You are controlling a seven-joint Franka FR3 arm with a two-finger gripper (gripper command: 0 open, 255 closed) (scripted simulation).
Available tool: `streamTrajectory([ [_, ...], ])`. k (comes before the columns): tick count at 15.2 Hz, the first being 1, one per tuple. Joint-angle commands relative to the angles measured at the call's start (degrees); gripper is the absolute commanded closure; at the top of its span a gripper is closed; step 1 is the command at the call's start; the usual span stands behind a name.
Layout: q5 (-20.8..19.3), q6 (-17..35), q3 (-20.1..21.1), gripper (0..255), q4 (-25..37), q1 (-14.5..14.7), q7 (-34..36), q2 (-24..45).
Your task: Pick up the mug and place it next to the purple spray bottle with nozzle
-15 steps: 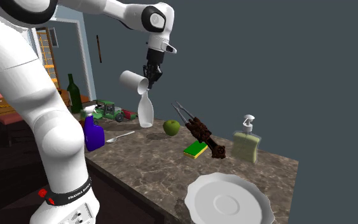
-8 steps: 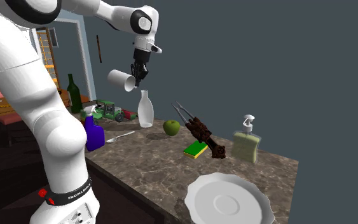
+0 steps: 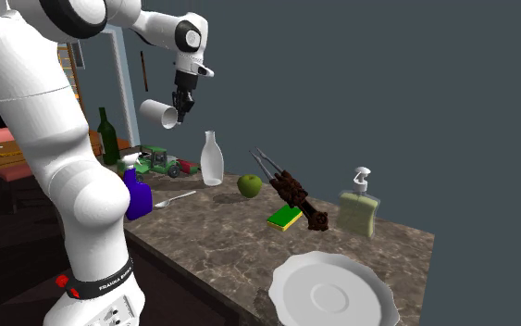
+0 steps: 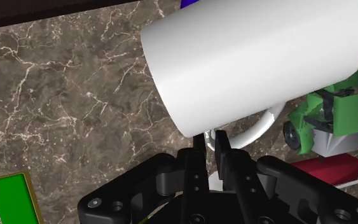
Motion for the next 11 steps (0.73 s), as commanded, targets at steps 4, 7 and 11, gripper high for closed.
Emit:
streamTrajectory([
  [4,0.2,2.6,1.4,255,-1.1,0.9,1.7,1.0],
  [7,0.3,4.9,1.6,255,-3.2,1.0,1.3,1.2],
  [11,0.4,7.8,1.9,255,-5.9,1.1,0.7,1.6],
])
